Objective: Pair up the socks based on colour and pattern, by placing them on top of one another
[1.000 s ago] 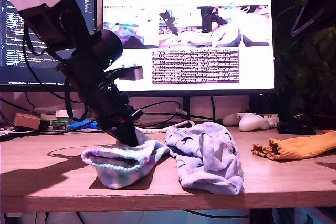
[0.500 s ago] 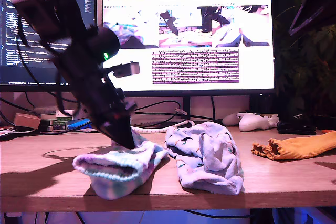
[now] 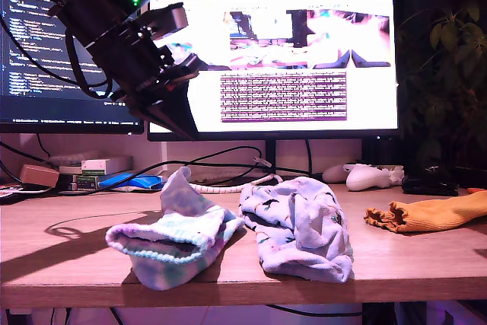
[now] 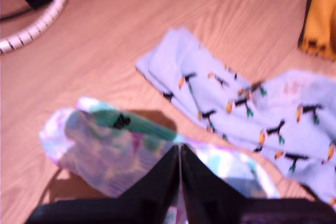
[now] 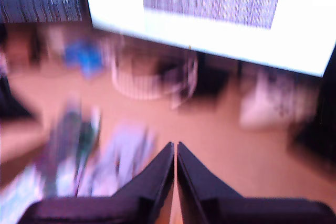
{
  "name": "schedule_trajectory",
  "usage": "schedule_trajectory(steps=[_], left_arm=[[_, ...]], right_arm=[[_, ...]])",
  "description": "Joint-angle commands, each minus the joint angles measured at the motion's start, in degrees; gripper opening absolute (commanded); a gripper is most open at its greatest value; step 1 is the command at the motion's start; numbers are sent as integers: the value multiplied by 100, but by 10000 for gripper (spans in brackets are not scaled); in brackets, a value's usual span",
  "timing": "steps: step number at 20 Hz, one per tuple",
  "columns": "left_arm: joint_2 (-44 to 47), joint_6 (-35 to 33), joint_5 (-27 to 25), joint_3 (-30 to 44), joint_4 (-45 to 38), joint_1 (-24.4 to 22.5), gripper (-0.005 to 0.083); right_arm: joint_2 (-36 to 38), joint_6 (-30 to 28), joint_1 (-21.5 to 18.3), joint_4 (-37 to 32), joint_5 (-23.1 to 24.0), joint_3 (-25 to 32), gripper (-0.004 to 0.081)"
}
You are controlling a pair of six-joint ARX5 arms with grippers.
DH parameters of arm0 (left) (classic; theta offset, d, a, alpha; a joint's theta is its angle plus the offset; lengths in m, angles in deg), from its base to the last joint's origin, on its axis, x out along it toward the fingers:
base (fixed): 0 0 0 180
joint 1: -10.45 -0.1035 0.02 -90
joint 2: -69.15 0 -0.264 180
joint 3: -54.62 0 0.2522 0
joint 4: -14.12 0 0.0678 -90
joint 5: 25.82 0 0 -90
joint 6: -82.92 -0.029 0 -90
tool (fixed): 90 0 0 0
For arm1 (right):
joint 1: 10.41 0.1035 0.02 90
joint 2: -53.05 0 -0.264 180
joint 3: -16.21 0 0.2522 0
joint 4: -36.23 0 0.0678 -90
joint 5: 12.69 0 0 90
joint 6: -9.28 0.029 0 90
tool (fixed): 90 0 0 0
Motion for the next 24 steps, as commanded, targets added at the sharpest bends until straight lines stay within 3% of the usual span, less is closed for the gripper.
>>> schedule_trajectory(steps=[1,5,12,16,19,24], left_arm=[[17,74,31,96,-94,15,-19],[601,177,-284,538,-579,-22,-19],[2444,599,-498,2575,-2317,-605,-19],[3526,802,-501,3493,-2688,-1023,-19],[4350,815,-498,4089,-2693,-1073,-19],[5746,1082,-503,4605,-2146,-1025,-19]], right_arm=[[-278,-129,-103,-120,-103,70,-13],[-713,-111,-654,-415,-551,72,-13],[-601,107,-1513,-706,-1027,435,-13],[-109,476,-1506,-887,-1128,1051,-13],[542,684,-1370,-824,-977,1561,-13],[2052,623,-1029,470,-461,1812,-13]])
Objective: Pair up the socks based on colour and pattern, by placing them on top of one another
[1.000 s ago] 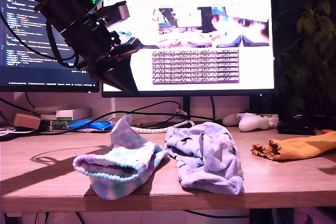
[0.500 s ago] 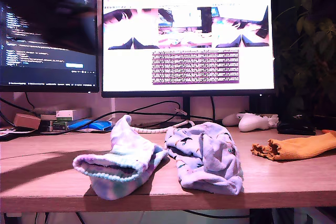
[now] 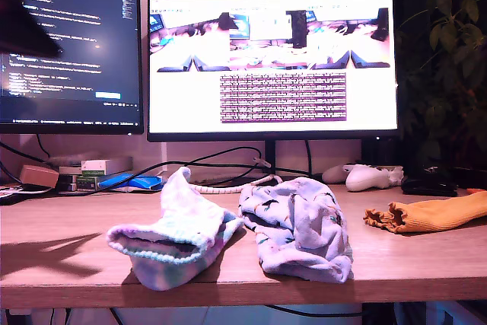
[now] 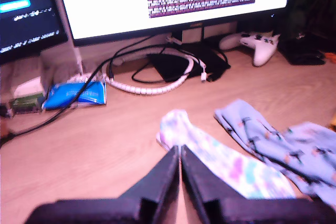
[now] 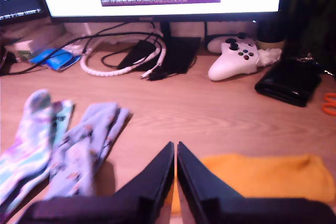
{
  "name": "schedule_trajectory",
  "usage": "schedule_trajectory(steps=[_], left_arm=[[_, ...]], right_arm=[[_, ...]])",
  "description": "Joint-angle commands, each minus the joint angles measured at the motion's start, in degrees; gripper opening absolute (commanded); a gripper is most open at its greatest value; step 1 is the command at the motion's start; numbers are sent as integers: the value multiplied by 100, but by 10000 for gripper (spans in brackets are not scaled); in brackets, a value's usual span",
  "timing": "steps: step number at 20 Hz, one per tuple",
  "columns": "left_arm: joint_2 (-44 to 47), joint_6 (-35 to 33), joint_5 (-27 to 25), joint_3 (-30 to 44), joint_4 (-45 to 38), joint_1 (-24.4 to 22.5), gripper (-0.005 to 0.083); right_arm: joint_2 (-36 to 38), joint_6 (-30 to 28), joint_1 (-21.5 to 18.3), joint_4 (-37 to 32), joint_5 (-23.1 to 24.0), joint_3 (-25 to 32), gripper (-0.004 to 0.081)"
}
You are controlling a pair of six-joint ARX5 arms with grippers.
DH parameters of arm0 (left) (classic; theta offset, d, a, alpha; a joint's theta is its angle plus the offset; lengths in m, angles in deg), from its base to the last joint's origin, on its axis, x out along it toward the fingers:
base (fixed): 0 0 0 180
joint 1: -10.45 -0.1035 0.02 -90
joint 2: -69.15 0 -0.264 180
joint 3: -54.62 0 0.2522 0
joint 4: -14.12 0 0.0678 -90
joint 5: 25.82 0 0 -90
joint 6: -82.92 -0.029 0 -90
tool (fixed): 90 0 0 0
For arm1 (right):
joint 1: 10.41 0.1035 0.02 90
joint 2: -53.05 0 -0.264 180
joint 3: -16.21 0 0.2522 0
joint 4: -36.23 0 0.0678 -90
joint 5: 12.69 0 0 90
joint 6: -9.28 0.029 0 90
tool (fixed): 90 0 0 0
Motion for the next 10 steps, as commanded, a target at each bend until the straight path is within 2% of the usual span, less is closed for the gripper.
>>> schedule_trajectory(steps=[1,6,10], left_arm=[[413,28,13,72,278,81,-19],[1539,31,20,72,1191,275,-19],[2037,28,-7,72,1775,278,-19]], right_arm=[[557,-7,114,363,140,101,-13],[2087,-37,243,1119,140,77,-13],[2428,-39,240,1602,160,77,-13]])
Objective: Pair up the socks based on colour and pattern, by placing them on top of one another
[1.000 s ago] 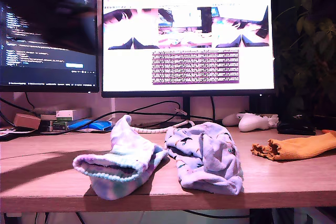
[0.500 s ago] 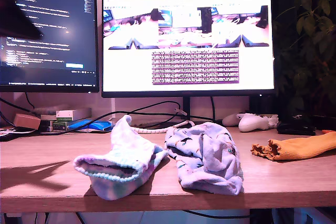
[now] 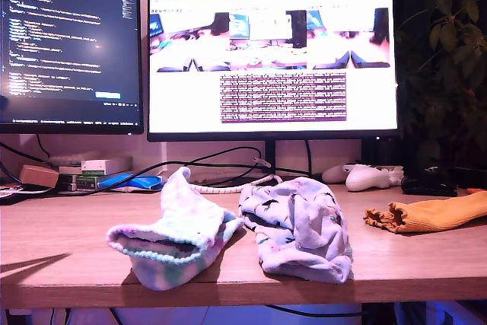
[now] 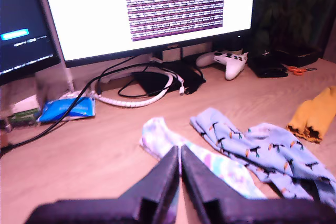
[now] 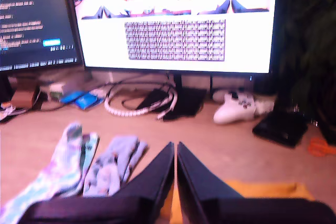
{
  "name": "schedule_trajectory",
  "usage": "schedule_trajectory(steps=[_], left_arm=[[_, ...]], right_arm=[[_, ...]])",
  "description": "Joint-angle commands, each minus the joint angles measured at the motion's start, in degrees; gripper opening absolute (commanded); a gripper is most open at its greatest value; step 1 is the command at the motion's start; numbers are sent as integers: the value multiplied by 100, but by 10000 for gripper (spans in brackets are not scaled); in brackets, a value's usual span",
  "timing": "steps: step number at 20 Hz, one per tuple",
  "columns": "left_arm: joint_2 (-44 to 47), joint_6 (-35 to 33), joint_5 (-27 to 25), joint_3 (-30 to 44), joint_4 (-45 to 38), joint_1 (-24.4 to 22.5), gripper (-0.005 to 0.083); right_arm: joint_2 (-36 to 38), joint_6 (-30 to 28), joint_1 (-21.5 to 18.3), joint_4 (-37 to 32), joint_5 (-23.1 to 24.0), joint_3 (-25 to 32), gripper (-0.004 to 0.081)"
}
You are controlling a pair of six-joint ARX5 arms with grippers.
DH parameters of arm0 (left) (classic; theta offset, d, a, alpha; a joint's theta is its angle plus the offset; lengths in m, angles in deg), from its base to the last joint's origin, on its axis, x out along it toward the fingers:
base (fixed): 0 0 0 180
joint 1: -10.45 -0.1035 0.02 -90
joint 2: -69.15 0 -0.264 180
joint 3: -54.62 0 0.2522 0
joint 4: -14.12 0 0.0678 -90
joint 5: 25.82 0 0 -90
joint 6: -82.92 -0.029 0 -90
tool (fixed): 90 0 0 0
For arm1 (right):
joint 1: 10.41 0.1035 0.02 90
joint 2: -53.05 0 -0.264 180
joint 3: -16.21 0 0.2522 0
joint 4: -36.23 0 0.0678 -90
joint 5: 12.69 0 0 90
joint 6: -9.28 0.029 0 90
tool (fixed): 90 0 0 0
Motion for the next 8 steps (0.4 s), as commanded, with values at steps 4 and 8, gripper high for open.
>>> schedule_trajectory(steps=[4,8], left_arm=[[52,20,-2,66,450,2,-19],[39,20,-2,66,970,2,-19]], right_arm=[[-20,-17,20,809,9,81,-13],[-20,-17,20,1294,7,87,-13]])
